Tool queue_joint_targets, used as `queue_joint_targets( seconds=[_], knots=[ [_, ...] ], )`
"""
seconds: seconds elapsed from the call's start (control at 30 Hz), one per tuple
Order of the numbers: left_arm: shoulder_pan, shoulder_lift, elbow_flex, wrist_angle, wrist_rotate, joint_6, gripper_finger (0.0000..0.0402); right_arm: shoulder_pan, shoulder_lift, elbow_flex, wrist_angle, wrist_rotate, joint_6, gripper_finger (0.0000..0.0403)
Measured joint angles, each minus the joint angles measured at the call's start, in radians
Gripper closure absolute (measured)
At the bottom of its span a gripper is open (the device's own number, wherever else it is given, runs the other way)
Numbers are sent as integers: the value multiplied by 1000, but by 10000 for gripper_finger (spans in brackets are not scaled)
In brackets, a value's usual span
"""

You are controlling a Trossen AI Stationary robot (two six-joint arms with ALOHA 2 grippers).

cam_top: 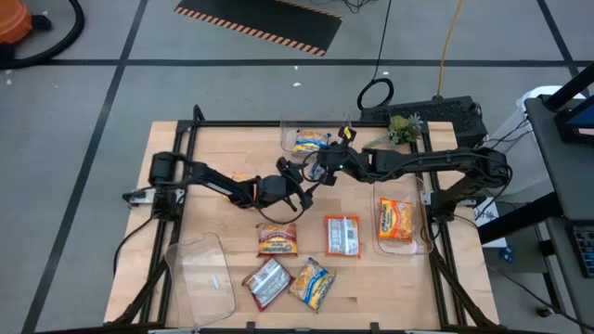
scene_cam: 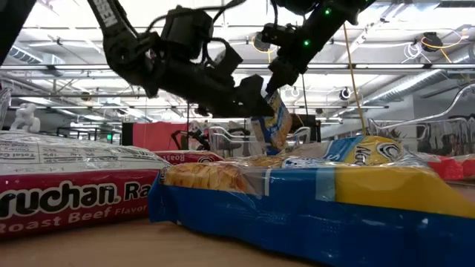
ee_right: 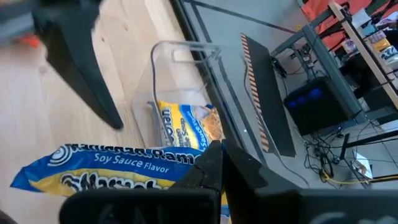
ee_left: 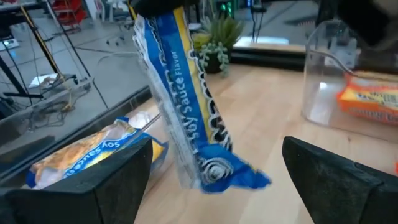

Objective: Sort Maruchan noodles
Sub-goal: Put the top blue noodle pack into the top transparent bin

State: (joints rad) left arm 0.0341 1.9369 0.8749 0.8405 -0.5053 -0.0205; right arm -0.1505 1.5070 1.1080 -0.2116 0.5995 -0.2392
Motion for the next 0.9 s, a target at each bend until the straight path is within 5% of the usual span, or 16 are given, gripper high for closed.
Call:
queue_joint_targets(
  seconds=[0.47, 0.9],
  knots=[
    [0, 53, 0, 52, -128, 48, 54, 1, 0, 0, 39, -185, 87, 403],
    [10, 45, 0, 44, -115, 143, 248, 2, 0, 0, 9, -210, 87, 403]
  ],
)
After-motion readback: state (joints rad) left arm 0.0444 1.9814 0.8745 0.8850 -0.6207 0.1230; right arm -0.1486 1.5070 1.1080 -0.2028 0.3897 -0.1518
